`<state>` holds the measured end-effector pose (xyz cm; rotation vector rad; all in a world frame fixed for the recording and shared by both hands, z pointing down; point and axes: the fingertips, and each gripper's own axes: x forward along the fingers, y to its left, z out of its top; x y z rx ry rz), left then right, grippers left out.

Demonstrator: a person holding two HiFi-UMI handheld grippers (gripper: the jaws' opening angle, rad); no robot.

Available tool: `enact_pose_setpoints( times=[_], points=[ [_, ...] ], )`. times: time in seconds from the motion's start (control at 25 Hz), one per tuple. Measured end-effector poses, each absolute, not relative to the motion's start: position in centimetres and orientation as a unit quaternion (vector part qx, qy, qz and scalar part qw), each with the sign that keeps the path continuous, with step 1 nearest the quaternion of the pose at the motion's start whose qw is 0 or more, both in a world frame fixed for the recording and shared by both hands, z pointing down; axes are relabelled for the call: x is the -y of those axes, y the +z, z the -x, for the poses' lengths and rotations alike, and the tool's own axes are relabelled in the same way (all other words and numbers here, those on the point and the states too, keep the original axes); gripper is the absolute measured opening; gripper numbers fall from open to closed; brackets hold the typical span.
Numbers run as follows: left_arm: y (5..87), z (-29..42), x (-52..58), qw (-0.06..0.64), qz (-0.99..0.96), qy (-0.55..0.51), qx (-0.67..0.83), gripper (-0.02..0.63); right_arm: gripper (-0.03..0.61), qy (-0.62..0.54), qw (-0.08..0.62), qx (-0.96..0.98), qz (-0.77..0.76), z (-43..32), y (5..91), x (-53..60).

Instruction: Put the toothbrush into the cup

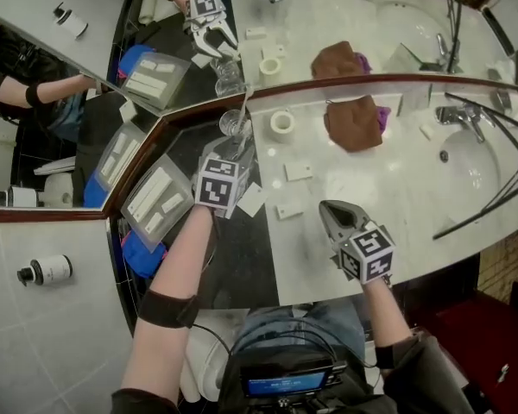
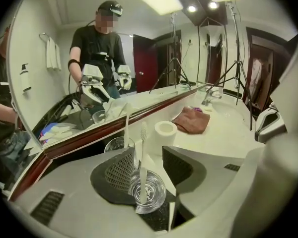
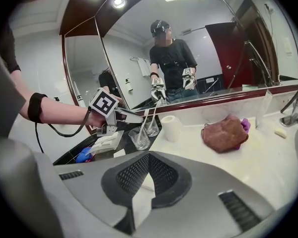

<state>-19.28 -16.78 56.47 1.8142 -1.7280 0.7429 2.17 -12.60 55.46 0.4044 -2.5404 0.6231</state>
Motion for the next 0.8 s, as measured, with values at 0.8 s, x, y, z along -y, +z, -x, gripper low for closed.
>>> enact_pose_setpoints(
  times=[0.8],
  points=[
    [59.6, 20.4, 18.3, 0.281, -0.654, 0.324, 0.623, 0.028, 0.012, 0.247, 0.250, 0.920, -0.177, -4.8, 57.3, 13.3]
  ],
)
